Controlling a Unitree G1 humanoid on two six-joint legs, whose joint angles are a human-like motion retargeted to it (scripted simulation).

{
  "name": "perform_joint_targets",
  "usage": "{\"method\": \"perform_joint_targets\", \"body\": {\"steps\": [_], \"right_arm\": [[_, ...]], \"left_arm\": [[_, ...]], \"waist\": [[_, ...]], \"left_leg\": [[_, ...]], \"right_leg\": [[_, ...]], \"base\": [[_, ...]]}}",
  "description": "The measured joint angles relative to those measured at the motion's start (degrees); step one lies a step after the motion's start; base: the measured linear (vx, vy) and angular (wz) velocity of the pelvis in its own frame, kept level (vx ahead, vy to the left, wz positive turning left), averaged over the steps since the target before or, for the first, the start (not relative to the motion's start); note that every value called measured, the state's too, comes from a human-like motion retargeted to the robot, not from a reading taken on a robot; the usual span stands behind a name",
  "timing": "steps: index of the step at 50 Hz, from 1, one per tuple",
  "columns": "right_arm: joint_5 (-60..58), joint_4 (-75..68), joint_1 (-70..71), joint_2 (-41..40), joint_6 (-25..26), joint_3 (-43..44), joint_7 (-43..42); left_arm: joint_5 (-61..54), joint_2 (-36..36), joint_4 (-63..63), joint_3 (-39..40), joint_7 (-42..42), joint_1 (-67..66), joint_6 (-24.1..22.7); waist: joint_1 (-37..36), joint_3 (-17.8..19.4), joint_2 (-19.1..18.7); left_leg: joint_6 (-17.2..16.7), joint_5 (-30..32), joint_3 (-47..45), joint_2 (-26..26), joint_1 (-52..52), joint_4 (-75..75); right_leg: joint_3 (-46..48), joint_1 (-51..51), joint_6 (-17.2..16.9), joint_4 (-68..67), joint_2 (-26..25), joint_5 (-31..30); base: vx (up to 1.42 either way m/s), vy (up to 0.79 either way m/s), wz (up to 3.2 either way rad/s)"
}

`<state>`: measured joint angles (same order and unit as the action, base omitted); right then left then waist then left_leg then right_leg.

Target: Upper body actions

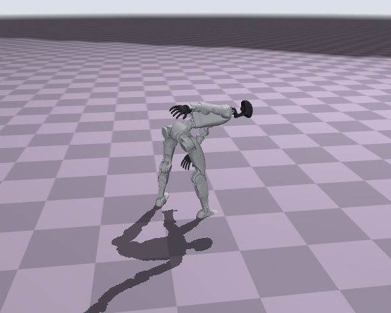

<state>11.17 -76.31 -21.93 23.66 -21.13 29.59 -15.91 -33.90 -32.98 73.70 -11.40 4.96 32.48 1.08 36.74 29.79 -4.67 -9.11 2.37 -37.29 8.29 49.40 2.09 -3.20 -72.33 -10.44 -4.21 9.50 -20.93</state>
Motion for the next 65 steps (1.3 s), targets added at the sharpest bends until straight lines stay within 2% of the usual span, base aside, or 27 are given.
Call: {"method": "perform_joint_targets", "body": {"steps": [4, 7, 13, 19, 22, 25, 30, 36, 41, 46, 50, 54, 60, 65], "right_arm": [[-0.9, 1.2, 0.88, 4.23, 0.61, 4.09, -0.66], [-1.74, 2.28, 2.49, 7.39, 1.32, 6.67, -0.74], [-8.76, 6.55, 5.44, 11.07, 5.0, 9.06, 1.18], [-18.69, 10.04, 7.82, 14.92, 10.3, 8.85, 1.05], [-21.21, 11.48, 10.56, 18.12, 12.2, 7.34, 1.07], [-23.2, 12.76, 14.97, 21.17, 13.49, 5.45, 1.82], [-23.75, 12.22, 23.71, 25.73, 14.5, -0.02, 3.72], [-22.89, 10.18, 30.27, 28.5, 16.33, -0.65, 3.96], [-22.27, 9.17, 36.27, 28.38, 19.93, -1.94, 6.17], [-24.44, 9.88, 43.56, 28.3, 25.06, -8.08, 14.01], [-27.93, 9.93, 51.11, 27.98, 29.36, -15.03, 19.97], [-32.78, 11.7, 56.16, 26.6, 31.12, -19.01, 21.11], [-33.3, 12.15, 58.63, 24.67, 31.17, -18.23, 21.8], [-31.79, 13.05, 54.42, 24.68, 29.94, -16.88, 20.47]], "left_arm": [[2.88, -2.94, 1.4, -2.12, 4.1, -10.18, 4.35], [4.67, -4.39, 1.64, -4.03, 7.32, -19.19, 5.48], [13.52, -4.86, 4.52, -5.49, 14.22, -35.57, 8.01], [21.93, -2.55, 10.26, 3.7, 16.1, -45.3, 15.81], [24.58, -0.67, 12.74, 8.77, 14.83, -49.51, 19.98], [25.86, 1.8, 14.34, 10.92, 12.37, -53.87, 21.57], [30.1, 8.03, 16.97, 15.77, 5.42, -59.93, 21.58], [31.22, 11.7, 19.42, 15.86, 0.05, -59.02, 22.77], [29.06, 10.82, 20.41, 11.61, -2.48, -53.1, 22.38], [30.79, 10.44, 19.13, 5.47, -1.08, -48.0, 19.19], [32.86, 10.23, 17.32, 2.68, 2.35, -45.87, 15.22], [32.98, 10.59, 18.06, 2.81, 3.07, -45.04, 14.8], [30.59, 10.9, 19.68, 3.17, 1.87, -44.2, 15.26], [29.93, 12.04, 19.17, 0.79, 4.07, -44.66, 13.9]], "waist": [[-2.34, 0.0, -1.49], [-4.88, 0.0, -3.24], [-12.65, 0.0, -9.14], [-25.76, 0.0, -16.52], [-31.46, 0.0, -19.54], [-35.55, 0.0, -22.12], [-40.68, 0.0, -23.25], [-53.1, 0.0, -25.12], [-65.37, 0.0, -25.12], [-72.57, 0.0, -25.12], [-75.93, 0.0, -25.12], [-77.95, 0.0, -25.12], [-78.57, 0.0, -25.12], [-74.69, 0.0, -25.12]], "left_leg": [[0.72, 0.76, 1.84, 0.24, -3.04, -0.32], [1.15, 1.41, 3.68, 0.33, -5.29, -0.56], [1.75, 3.08, 10.6, -1.08, -8.46, -1.18], [2.73, 4.49, 19.17, -3.6, -8.95, -1.96], [3.24, 5.08, 22.46, -5.07, -8.47, -2.16], [3.81, 5.76, 25.84, -6.7, -6.9, -2.31], [4.18, 6.94, 30.66, -9.98, -2.5, -2.64], [4.39, 8.37, 35.04, -13.53, 2.69, -2.39], [4.08, 9.14, 37.53, -14.7, 7.67, -1.9], [3.94, 9.75, 39.91, -15.11, 12.48, -1.49], [3.87, 10.26, 41.44, -15.17, 15.58, -1.01], [3.74, 10.42, 42.12, -15.07, 17.6, -0.82], [3.78, 10.29, 42.04, -14.5, 17.92, -0.84], [4.05, 9.83, 41.35, -13.33, 15.02, -0.97]], "right_leg": [[2.43, 5.11, 1.42, -2.57, 0.5, 2.13], [4.44, 9.14, 2.95, -5.06, 0.97, 4.06], [11.09, 18.89, 4.95, -8.51, 4.28, 8.82], [18.52, 27.94, 5.4, -6.48, 7.03, 10.2], [21.79, 31.41, 4.33, -4.04, 8.49, 9.54], [25.69, 34.22, 2.81, -0.69, 9.79, 8.2], [33.11, 36.41, 0.33, 4.31, 12.07, 6.38], [37.7, 35.66, -0.95, 6.23, 14.14, 5.58], [39.74, 32.39, -1.63, 6.73, 14.83, 4.78], [40.4, 28.6, -1.91, 6.21, 14.87, 4.72], [40.65, 26.26, -2.12, 6.35, 14.48, 4.75], [41.25, 24.61, -2.17, 6.37, 14.21, 4.97], [41.09, 23.86, -1.56, 6.38, 13.75, 4.98], [40.54, 25.6, -0.8, 6.08, 12.98, 5.09]], "base": [[-0.32, 0.25, 0.22], [-0.49, 0.26, 0.54], [-0.58, 0.22, 1.17], [-0.49, 0.09, 1.15], [-0.43, 0.18, 0.97], [-0.41, 0.23, 1.08], [-0.38, 0.09, 1.13], [-0.37, -0.18, 0.99], [-0.33, -0.38, 0.66], [-0.08, -0.36, 0.53], [0.0, -0.2, 0.37], [-0.01, -0.2, 0.18], [0.02, -0.12, -0.1], [0.06, 0.07, -0.45]]}}
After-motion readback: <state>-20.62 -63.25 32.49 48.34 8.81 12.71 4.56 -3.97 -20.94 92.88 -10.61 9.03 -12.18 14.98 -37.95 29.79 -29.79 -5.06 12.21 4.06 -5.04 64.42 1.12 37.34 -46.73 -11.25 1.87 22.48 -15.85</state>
